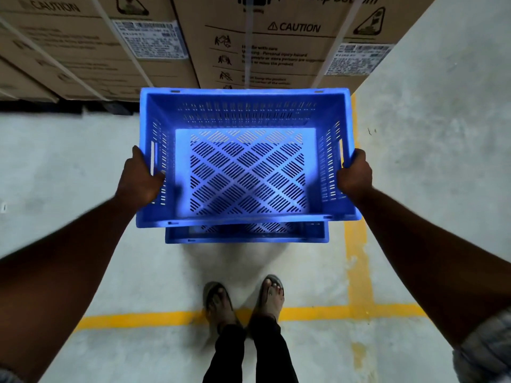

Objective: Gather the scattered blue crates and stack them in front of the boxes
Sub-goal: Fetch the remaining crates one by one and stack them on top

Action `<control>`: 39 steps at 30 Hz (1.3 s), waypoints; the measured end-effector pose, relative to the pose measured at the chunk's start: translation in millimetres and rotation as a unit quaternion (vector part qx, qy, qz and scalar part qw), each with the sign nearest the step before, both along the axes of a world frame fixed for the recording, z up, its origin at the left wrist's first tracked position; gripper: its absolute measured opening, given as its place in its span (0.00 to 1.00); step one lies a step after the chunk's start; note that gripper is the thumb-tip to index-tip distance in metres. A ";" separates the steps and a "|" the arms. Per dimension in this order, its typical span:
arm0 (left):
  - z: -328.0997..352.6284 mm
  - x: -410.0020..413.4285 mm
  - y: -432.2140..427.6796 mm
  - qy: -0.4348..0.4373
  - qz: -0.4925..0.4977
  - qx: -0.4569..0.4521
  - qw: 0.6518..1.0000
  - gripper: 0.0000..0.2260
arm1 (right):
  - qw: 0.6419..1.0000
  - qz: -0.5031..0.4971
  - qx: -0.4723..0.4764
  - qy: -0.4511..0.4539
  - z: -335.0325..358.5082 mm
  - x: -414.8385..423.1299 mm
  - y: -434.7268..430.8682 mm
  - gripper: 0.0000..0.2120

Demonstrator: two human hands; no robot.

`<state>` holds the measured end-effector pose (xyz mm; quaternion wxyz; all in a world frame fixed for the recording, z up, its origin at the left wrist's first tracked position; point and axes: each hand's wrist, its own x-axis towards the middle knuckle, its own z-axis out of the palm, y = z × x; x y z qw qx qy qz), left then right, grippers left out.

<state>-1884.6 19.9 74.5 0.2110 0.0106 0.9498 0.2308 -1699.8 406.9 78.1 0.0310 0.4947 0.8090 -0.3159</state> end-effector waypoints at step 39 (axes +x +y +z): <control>-43.9 63.4 -36.4 0.205 -0.045 -0.008 0.978 0.32 | 0.969 0.146 0.196 0.027 -48.0 71.0 -14.6 0.38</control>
